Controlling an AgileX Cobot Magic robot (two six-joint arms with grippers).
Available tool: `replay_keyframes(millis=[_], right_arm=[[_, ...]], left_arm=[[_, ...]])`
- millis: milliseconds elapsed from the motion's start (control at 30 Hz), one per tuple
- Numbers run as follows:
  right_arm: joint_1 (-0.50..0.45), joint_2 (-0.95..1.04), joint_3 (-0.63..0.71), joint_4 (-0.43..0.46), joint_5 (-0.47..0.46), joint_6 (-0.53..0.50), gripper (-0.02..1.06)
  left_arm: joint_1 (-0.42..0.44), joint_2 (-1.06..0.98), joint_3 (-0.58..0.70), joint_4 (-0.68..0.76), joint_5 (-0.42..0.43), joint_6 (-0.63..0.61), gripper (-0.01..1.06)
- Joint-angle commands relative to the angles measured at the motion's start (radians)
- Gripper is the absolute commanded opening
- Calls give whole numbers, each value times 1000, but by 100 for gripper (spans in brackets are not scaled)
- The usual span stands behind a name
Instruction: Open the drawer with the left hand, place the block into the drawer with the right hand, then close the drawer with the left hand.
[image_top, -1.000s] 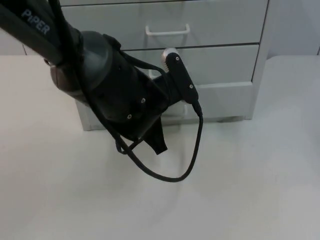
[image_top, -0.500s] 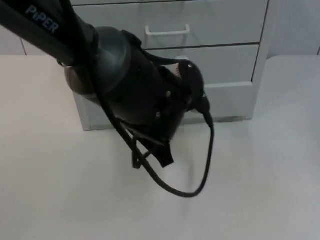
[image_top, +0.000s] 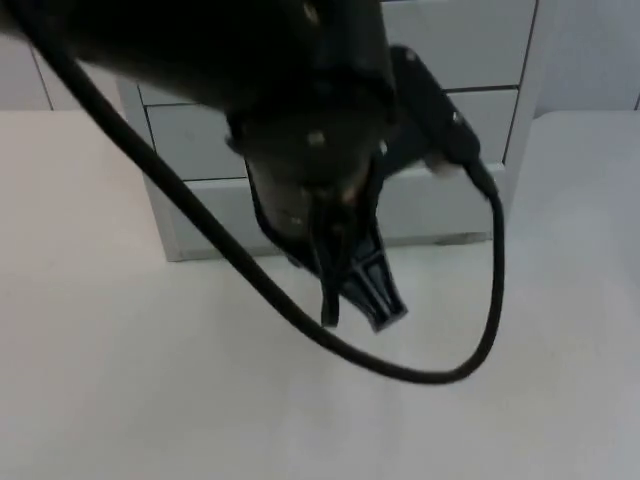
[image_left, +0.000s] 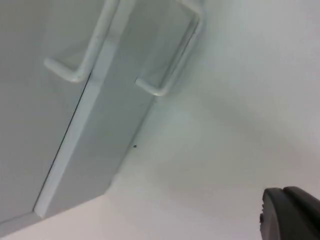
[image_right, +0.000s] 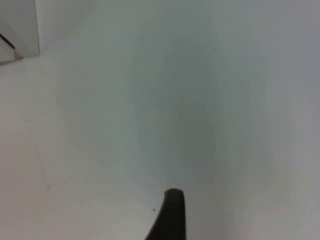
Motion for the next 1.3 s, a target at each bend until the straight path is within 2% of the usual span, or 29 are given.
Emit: replay_keyframes(millis=[0,267,433,567,600,733,767,867,900,967,1100,1267], right_arm=[[7,-7,3,1,3,-4,72],[7,-9,3,20,3,-20,72],[7,-69,3,81,-12,-115,72],[7,-200,3,88,-11,-158,72],[7,-200,3,88,-11,-158,72],[7,-326,3,105,-9,-187,72],[7,-326,3,105,-9,-187,72],[7,-406,3,192,-5,-303,72],[7,-446,3,235,2,-365,72],[7,-467,3,246,6,-387,72],[7,-532,3,247,31,-389,72],[9,-623,6,301,55,-402,72]], left_arm=[[6,-72,-5,-83,7,51,0],[14,-259,-5,-96,36,64,0],[93,-375,-5,-199,39,147,0],[259,-498,-5,-444,27,340,0],[259,-498,-5,-444,27,340,0],[409,-605,-5,-693,29,539,0],[409,-605,-5,-693,29,539,0],[484,-687,9,-805,30,628,0],[501,-734,33,-812,14,635,0],[506,-762,58,-812,-1,635,0],[506,-865,145,-812,-56,633,0],[506,-1050,281,-819,-110,594,0]])
